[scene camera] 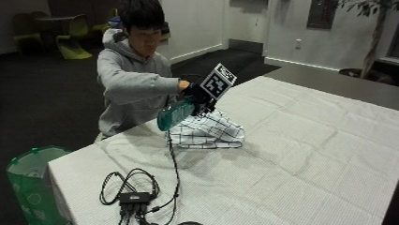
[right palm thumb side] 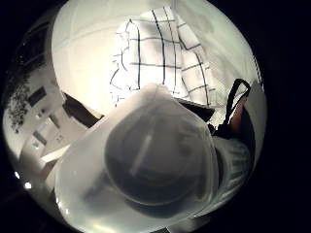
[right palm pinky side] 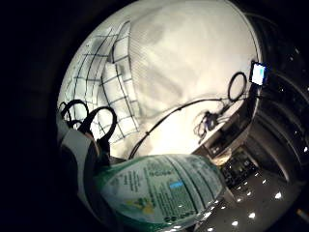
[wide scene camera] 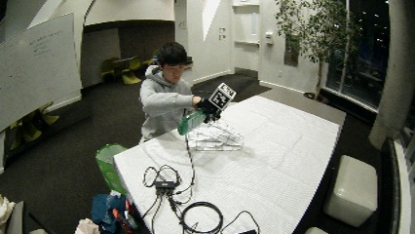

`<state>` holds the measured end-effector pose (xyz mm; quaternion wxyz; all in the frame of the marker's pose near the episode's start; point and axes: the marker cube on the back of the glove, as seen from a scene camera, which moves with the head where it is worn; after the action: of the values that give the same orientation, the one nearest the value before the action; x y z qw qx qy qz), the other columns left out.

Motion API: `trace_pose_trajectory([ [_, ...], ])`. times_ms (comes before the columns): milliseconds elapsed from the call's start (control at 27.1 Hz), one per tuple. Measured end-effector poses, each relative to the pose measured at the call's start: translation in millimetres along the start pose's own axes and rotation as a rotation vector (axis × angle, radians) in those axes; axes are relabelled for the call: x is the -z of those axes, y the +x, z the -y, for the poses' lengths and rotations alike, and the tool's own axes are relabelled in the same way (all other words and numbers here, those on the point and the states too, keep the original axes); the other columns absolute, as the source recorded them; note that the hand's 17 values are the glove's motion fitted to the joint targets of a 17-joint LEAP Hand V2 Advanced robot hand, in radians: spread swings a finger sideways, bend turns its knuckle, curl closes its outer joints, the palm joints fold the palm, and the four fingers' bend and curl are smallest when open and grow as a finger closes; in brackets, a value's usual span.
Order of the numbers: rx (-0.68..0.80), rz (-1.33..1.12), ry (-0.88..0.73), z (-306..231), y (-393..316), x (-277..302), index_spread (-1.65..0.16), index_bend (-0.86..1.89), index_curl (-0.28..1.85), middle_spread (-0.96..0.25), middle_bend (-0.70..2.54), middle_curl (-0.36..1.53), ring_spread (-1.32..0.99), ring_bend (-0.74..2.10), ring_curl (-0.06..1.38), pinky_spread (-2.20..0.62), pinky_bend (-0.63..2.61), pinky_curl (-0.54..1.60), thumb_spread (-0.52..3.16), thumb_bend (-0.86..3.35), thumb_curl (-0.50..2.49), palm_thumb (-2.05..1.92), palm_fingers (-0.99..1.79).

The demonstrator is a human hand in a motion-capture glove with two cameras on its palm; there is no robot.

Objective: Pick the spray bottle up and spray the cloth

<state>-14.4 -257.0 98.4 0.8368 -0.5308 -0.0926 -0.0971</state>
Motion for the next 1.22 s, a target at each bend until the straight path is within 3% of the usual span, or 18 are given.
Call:
trace_pose_trajectory([
  [221,0.009,0.004,-0.017,10,-1,-10,-0.18,0.5,0.53,-0.13,0.68,0.52,-0.18,0.75,0.48,-0.27,0.44,0.42,0.24,-0.03,0.71,0.95,1.41],
  [627,-0.015,-0.042,0.027,-9,-12,25,-0.18,0.5,0.54,-0.13,0.68,0.52,-0.18,0.75,0.48,-0.27,0.44,0.42,0.24,-0.03,0.74,0.95,1.41],
  [849,-0.002,-0.043,-0.01,7,-23,8,-0.18,0.5,0.54,-0.13,0.68,0.52,-0.18,0.75,0.48,-0.27,0.44,0.42,0.24,-0.03,0.75,0.94,1.41],
  [1218,0.099,0.026,0.036,4,-43,15,-0.18,0.49,0.55,-0.13,0.68,0.53,-0.18,0.75,0.49,-0.27,0.44,0.42,0.23,-0.03,0.77,0.94,1.41],
])
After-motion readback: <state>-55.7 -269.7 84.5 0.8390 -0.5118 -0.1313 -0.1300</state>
